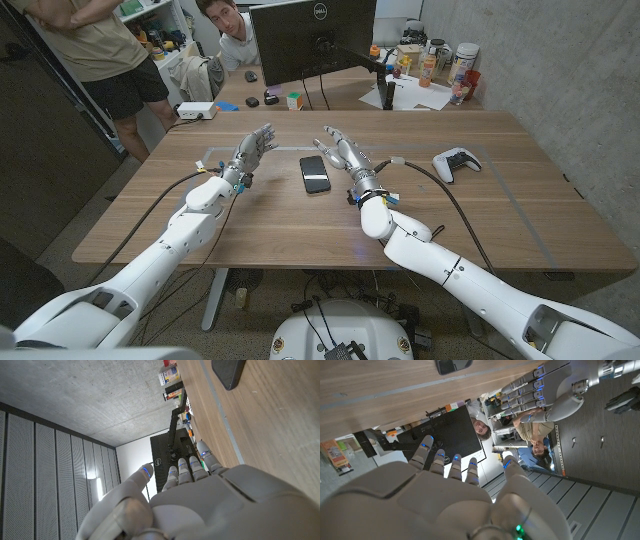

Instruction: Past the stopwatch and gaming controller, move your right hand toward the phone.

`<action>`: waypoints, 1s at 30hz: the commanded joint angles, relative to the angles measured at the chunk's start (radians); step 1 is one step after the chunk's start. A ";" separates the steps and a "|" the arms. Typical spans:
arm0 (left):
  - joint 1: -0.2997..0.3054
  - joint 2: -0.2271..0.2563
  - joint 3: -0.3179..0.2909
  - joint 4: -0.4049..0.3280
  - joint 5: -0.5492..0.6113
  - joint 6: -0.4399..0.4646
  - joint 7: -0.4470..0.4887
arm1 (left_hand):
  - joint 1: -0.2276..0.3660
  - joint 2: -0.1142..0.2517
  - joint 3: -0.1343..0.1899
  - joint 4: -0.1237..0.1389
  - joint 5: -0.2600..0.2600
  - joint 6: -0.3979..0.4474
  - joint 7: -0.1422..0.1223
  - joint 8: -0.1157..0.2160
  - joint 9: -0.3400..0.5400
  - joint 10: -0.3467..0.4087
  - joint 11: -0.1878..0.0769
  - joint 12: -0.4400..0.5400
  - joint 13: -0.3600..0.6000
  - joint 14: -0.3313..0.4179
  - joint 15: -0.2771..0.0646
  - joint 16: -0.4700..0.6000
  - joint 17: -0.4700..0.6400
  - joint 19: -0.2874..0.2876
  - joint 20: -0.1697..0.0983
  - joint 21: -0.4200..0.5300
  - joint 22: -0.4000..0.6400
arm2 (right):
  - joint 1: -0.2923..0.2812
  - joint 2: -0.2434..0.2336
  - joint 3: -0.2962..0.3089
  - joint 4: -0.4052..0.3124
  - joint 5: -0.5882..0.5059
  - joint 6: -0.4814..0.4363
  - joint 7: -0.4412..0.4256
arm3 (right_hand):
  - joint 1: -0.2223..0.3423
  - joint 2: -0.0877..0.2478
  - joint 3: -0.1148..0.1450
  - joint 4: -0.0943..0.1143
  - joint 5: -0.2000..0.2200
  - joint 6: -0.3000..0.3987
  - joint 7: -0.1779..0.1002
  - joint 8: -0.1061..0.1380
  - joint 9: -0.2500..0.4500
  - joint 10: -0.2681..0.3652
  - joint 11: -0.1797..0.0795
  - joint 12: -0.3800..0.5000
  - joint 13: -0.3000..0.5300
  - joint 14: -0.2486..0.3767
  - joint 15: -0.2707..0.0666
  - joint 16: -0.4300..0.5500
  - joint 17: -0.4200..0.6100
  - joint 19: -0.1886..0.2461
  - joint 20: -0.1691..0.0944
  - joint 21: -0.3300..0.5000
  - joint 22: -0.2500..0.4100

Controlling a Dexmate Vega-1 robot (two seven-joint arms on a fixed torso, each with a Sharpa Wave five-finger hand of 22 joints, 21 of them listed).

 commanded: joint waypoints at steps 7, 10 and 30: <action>-0.037 -0.015 0.008 0.052 0.006 -0.004 -0.016 | 0.005 0.051 0.006 -0.002 0.007 -0.001 0.008 0.005 0.004 0.010 -0.001 0.004 0.005 -0.010 -0.001 0.006 0.004 -0.012 0.006 0.006 0.004 | 0.080 0.056 -0.162 0.094 -0.338 -0.225 -0.019 | 0.076 0.015 0.030 -0.054 0.012 0.009 -0.032 0.006 0.005 -0.008 -0.050 -0.004 0.005 -0.024 -0.033 -0.004 0.003 -0.044 0.000 -0.028 0.004; -0.042 -0.017 0.009 0.059 0.006 -0.003 -0.017 | 0.005 0.051 0.006 -0.002 0.007 -0.001 0.008 0.005 0.004 0.011 -0.001 0.005 0.005 -0.009 -0.001 0.006 0.004 -0.012 0.007 0.006 0.004 | 0.095 0.063 -0.184 0.119 -0.362 -0.235 -0.004 | 0.127 0.031 0.052 -0.076 0.018 0.051 -0.067 0.019 0.005 -0.007 -0.066 -0.002 0.005 -0.030 -0.053 -0.003 0.004 -0.036 -0.001 -0.040 0.005; -0.058 -0.024 0.014 0.073 0.018 0.000 -0.008 | 0.005 0.051 0.007 -0.002 0.007 -0.001 0.007 0.005 0.004 0.011 -0.003 0.005 0.005 -0.008 -0.001 0.006 0.004 -0.012 0.009 0.007 0.004 | 0.194 0.101 -0.274 0.260 -0.376 -0.221 0.176 | 0.111 0.001 0.013 -0.058 0.004 0.006 -0.083 -0.014 0.006 -0.042 -0.082 -0.011 0.007 -0.077 -0.046 -0.006 0.008 -0.072 0.003 -0.086 0.007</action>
